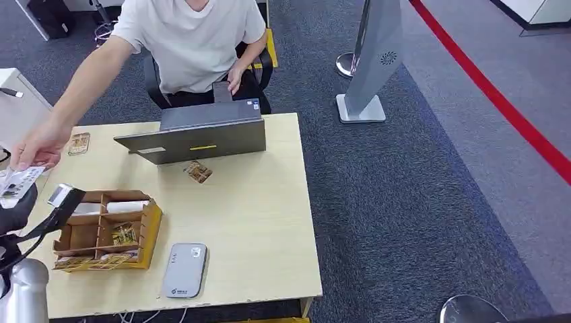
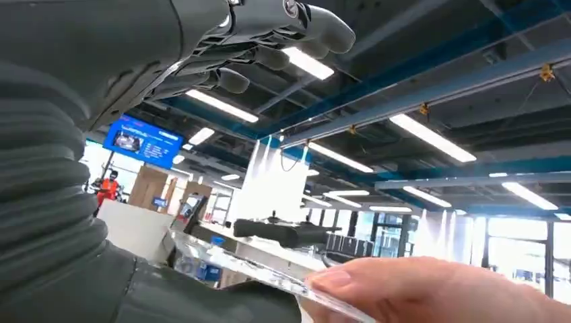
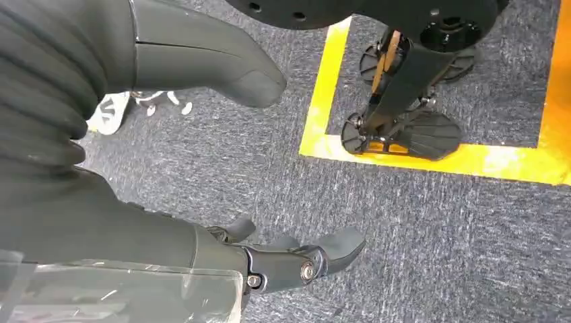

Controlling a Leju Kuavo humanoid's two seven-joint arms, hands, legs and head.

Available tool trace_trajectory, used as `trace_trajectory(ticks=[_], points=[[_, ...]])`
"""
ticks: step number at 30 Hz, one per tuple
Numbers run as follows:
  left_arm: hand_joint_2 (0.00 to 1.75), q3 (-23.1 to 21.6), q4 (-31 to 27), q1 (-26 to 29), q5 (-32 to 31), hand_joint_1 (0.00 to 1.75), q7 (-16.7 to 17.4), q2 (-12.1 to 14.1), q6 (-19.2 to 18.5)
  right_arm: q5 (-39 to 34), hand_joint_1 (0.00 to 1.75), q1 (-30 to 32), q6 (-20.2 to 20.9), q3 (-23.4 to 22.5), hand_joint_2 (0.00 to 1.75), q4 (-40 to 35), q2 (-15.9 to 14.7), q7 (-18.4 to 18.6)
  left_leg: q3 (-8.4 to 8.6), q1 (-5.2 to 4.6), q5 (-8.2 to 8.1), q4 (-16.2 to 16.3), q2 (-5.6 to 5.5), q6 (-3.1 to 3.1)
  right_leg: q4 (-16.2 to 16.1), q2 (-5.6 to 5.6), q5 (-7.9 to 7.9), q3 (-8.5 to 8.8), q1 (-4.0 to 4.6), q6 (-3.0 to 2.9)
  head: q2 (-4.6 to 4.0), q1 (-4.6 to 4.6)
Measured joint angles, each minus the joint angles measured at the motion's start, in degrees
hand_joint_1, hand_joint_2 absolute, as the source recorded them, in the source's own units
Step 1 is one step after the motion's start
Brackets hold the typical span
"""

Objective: Pass the card to the sensor for recognition and then transmit it.

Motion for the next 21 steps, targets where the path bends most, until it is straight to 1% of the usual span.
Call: trace_trajectory(ticks=[3,8,9,21], points=[[1.75,-1.8,0.74,0.03,0.24,0.0,1.36,0.9,0.02,-0.41,0.0,0.27,0.11,0.02,1.75,0.0,-0.02,0.0,-0.04,0.0,-0.01,0.0,0.01,0.01,0.0,-0.01,0.0,-0.02,0.0,0.0,-0.02,0.0],[1.75,-3.48,1.25,0.14,0.46,0.0,1.84,1.88,0.02,-0.59,0.0,0.61,0.26,0.07,1.75,0.0,-0.09,0.04,-0.05,0.0,-0.01,0.0,0.01,0.01,0.0,0.0,0.0,-0.02,0.01,0.0,0.0,0.0],[1.75,-3.7,1.33,0.21,0.53,1.75,1.84,2.08,0.02,-0.61,0.0,0.66,0.26,0.07,1.75,0.0,-0.09,0.13,-0.05,0.0,-0.01,0.0,0.01,0.01,0.0,0.0,0.0,-0.03,0.01,0.0,0.0,-0.02],[1.75,-4.99,3.24,1.42,1.38,1.75,1.29,4.16,0.02,-0.74,0.0,0.94,0.42,0.11,1.75,0.0,-0.11,0.7,-0.07,0.01,-0.01,0.0,0.04,0.01,0.0,0.0,0.0,-0.06,0.01,0.0,-0.02,-0.02]])
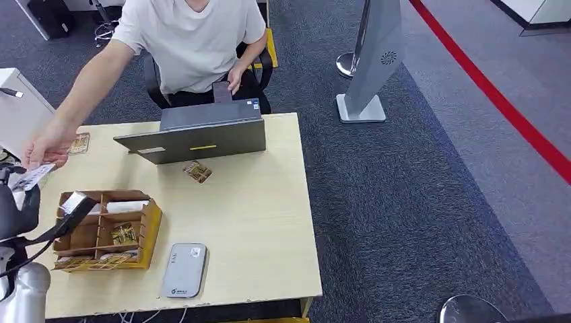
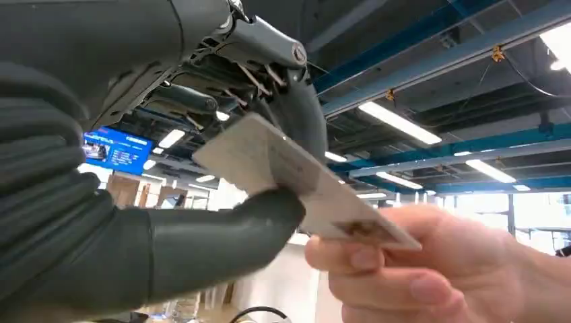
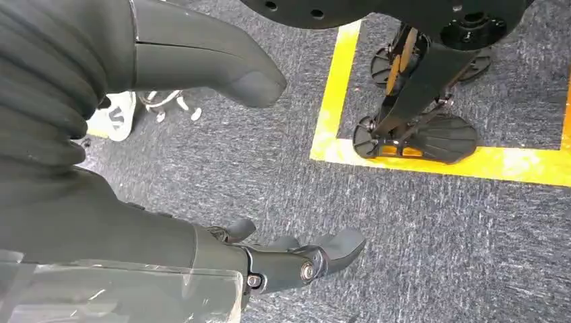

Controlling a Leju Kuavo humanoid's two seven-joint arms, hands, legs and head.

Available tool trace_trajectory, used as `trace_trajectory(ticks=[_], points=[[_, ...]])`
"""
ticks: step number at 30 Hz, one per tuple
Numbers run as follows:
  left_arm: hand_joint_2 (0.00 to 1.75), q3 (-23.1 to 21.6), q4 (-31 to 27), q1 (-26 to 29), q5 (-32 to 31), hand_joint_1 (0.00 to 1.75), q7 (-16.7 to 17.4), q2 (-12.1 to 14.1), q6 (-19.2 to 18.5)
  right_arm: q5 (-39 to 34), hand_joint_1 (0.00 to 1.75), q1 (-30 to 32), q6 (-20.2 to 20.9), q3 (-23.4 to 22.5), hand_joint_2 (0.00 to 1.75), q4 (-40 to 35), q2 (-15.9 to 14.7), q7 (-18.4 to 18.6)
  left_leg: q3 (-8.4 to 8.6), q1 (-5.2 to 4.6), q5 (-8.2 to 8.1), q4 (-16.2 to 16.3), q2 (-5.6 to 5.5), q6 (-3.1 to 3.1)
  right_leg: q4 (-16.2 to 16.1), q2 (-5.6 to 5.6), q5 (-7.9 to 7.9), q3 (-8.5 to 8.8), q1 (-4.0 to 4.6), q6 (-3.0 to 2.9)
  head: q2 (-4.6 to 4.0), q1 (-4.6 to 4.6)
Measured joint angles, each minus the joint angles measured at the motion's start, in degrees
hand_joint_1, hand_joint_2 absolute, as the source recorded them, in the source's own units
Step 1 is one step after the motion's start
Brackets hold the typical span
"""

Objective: Pass the card to the sensor for recognition and then transmit it.

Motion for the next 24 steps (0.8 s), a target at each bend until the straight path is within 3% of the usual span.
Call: trace_trajectory(ticks=[13,24], points=[[1.75,-0.02,0.04,0.26,0.0,1.75,-0.11,0.57,0.02,-0.02,0.0,0.15,0.02,0.04,1.75,0.0,0.0,0.11,-0.03,-0.01,0.0,0.0,-0.02,0.0,0.0,-0.01,0.0,-0.01,0.0,0.0,0.0,0.0],[1.75,-4.92,2.49,0.22,1.62,1.75,4.22,2.82,-0.64,-0.28,0.0,0.19,0.09,0.07,1.75,0.0,0.02,0.11,-0.02,-0.01,0.0,0.0,0.0,0.0,0.0,0.0,0.0,-0.03,0.0,0.0,0.0,0.0]])
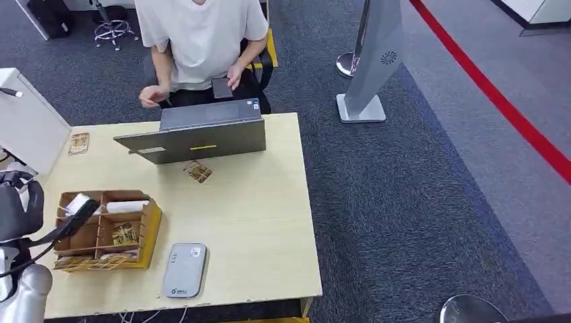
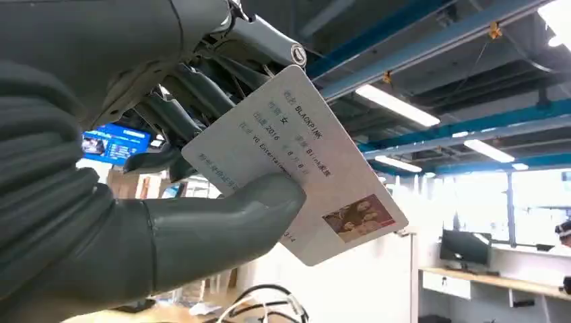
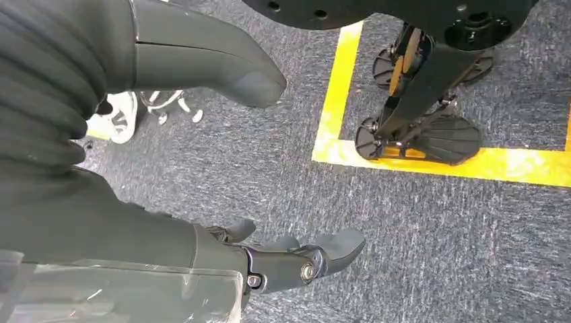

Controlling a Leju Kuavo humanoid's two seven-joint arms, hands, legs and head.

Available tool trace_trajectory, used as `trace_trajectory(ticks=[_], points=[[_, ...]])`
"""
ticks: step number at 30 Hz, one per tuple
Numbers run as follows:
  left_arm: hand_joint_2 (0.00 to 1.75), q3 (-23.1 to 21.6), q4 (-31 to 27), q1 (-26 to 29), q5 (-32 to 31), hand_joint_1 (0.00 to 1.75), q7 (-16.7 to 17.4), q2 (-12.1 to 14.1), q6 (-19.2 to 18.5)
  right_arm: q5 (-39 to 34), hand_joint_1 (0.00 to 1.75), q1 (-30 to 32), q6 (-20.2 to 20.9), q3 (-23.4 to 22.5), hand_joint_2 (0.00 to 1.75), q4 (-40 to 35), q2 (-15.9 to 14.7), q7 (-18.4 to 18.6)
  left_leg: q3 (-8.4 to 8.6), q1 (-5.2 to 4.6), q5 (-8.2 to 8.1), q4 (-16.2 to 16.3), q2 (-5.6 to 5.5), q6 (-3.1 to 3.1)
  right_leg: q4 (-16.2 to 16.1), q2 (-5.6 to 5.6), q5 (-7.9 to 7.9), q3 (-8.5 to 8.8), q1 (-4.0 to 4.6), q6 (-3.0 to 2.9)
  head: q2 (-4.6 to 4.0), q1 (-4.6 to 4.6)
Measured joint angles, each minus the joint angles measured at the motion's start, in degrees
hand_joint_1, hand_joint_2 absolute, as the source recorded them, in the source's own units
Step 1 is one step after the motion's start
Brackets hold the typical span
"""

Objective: Pass the card to the sensor for recognition and then transmit it.

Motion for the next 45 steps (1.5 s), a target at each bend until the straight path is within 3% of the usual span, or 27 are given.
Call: trace_trajectory(ticks=[4,9,13,19,25,34,36,39,45], points=[[1.75,-2.83,-0.04,0.37,-1.59,1.75,0.72,-0.11,-1.42,-0.63,0.0,-0.02,0.0,0.04,1.75,0.0,0.02,0.42,0.0,-0.01,0.0,0.0,-0.04,0.0,0.0,-0.02,0.0,0.01,-0.01,0.0,0.0,0.0],[1.75,-11.36,-3.36,2.44,-5.35,1.75,2.75,-0.98,-6.61,-0.92,0.0,-0.06,0.0,0.39,1.75,0.0,0.15,0.94,-0.03,-0.02,0.0,0.01,-0.05,0.01,-0.01,-0.03,0.0,0.01,-0.02,0.01,0.0,0.0],[1.75,-17.77,-6.69,3.29,-5.33,1.75,-0.42,-1.73,-9.38,-1.05,0.0,-0.02,0.0,0.39,1.75,0.0,0.28,0.98,-0.03,-0.04,-0.01,0.04,-0.04,0.01,-0.02,-0.03,0.01,-0.01,-0.02,0.02,0.0,0.02],[1.75,-25.97,-11.98,3.96,-6.84,1.75,3.89,-2.58,-12.0,-1.81,0.0,-0.09,0.0,0.42,1.75,0.0,0.57,0.98,-0.04,-0.05,-0.01,0.04,-0.05,0.01,-0.02,-0.02,0.01,-0.01,0.0,0.02,0.0,0.0],[1.75,-29.03,-13.88,4.13,-6.05,1.75,5.11,-2.29,-13.25,-1.95,0.0,-0.04,0.04,0.57,1.75,0.0,0.72,1.01,-0.04,-0.04,-0.01,0.02,-0.05,0.01,-0.01,-0.03,0.01,-0.01,0.02,0.01,0.0,0.0],[1.75,-29.94,-14.01,4.45,-6.01,1.75,5.66,-2.27,-13.88,-1.95,0.0,0.0,0.17,0.83,1.75,0.0,0.74,0.98,-0.05,-0.02,-0.01,0.02,-0.05,0.01,-0.01,-0.03,0.01,0.0,0.0,0.02,0.0,0.02],[1.75,-30.03,-14.01,4.45,-6.32,1.75,6.76,-2.21,-16.69,-2.14,0.0,0.0,0.17,0.83,1.75,0.0,0.74,1.03,-0.05,-0.02,-0.01,0.03,-0.05,0.01,-0.01,-0.03,0.01,0.0,-0.01,0.02,0.0,0.0],[1.75,-30.71,-13.94,4.45,-6.8,1.75,9.14,-1.62,-23.81,-2.97,0.0,0.1,0.26,0.83,1.75,0.02,0.76,1.25,-0.04,-0.02,-0.01,0.03,-0.04,0.01,-0.02,-0.02,0.01,-0.01,0.0,0.02,0.02,0.0],[1.75,-32.56,-13.35,4.38,-6.4,1.75,10.82,-0.48,-29.7,-4.02,0.0,0.41,0.44,0.83,1.75,0.07,0.76,1.57,-0.04,-0.02,-0.01,0.03,-0.03,0.01,-0.01,-0.02,0.01,-0.02,0.01,0.02,0.0,0.0]])
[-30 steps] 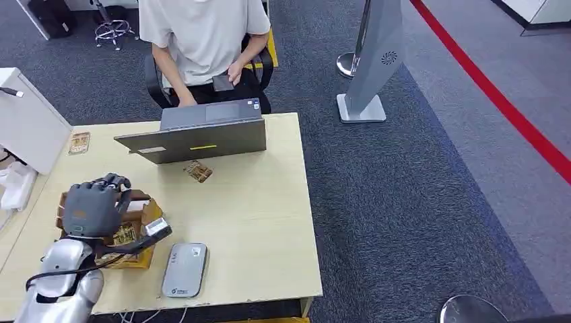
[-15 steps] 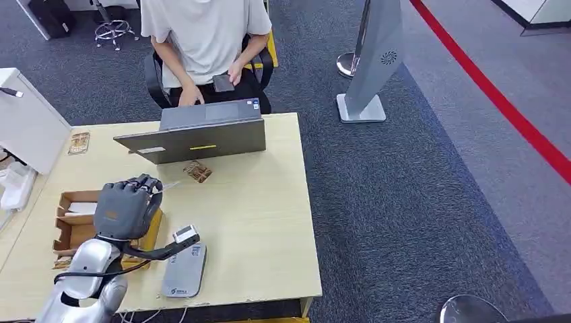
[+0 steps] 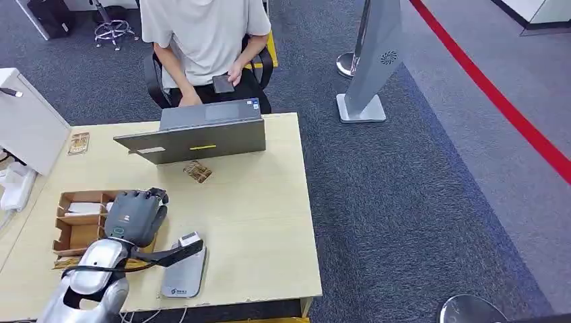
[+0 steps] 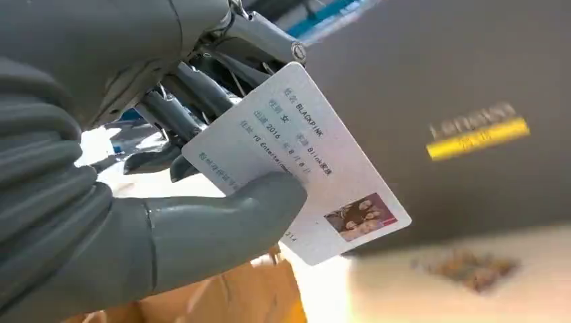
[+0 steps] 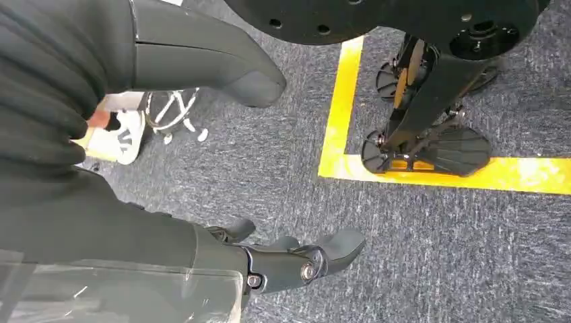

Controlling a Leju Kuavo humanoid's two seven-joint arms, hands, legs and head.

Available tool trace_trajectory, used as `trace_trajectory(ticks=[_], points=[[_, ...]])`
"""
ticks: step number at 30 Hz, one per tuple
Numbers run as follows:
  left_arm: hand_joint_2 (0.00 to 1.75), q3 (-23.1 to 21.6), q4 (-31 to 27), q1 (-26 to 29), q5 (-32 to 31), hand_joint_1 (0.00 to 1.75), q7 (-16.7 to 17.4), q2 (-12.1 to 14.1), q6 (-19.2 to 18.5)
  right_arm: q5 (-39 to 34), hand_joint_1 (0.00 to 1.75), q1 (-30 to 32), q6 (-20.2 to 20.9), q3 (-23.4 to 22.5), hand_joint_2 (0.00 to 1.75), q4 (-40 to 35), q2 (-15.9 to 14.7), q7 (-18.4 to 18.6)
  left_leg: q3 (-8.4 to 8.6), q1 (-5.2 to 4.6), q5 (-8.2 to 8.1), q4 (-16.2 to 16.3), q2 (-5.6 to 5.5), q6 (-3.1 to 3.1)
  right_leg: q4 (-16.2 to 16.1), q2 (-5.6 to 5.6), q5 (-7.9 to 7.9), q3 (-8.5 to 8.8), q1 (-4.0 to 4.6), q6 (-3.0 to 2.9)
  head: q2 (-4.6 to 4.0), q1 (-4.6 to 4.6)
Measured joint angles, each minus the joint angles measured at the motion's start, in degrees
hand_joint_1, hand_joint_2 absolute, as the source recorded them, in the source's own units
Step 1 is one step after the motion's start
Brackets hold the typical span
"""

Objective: Pass the card to the sensor for recognition and then transmit it.

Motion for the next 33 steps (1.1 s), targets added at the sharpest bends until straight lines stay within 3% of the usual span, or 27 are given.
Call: trace_trajectory(ticks=[12,18,25,33], points=[[1.75,-1.77,0.24,-0.12,0.29,1.75,0.13,1.01,-1.05,0.0,0.0,0.05,0.02,0.0,1.75,0.15,0.0,0.02,0.0,0.0,0.0,0.0,0.0,0.0,0.0,0.0,0.0,0.0,0.0,0.0,0.0,0.0],[1.75,-4.0,0.04,-0.79,1.36,1.75,0.04,1.62,-3.7,-0.74,0.0,0.12,0.18,0.0,1.75,0.17,0.04,-0.04,0.0,0.0,0.0,0.0,0.0,0.0,0.0,0.0,0.0,0.0,-0.01,0.0,0.02,0.0],[1.75,-7.54,-3.57,-1.0,2.54,1.75,-0.26,2.47,-4.46,-1.2,0.0,0.25,0.5,0.0,1.75,0.24,0.15,-0.28,-0.02,0.0,0.0,0.0,-0.01,0.0,0.0,0.0,0.0,0.01,0.0,0.0,0.0,0.0],[1.75,-10.38,-11.93,1.81,2.52,1.75,-0.79,6.45,-3.43,-2.23,0.0,0.49,0.52,-0.04,1.75,0.26,0.42,-0.37,-0.02,0.01,0.0,-0.02,0.0,0.0,0.0,0.0,-0.02,-0.01,0.01,-0.01,0.02,0.0]])
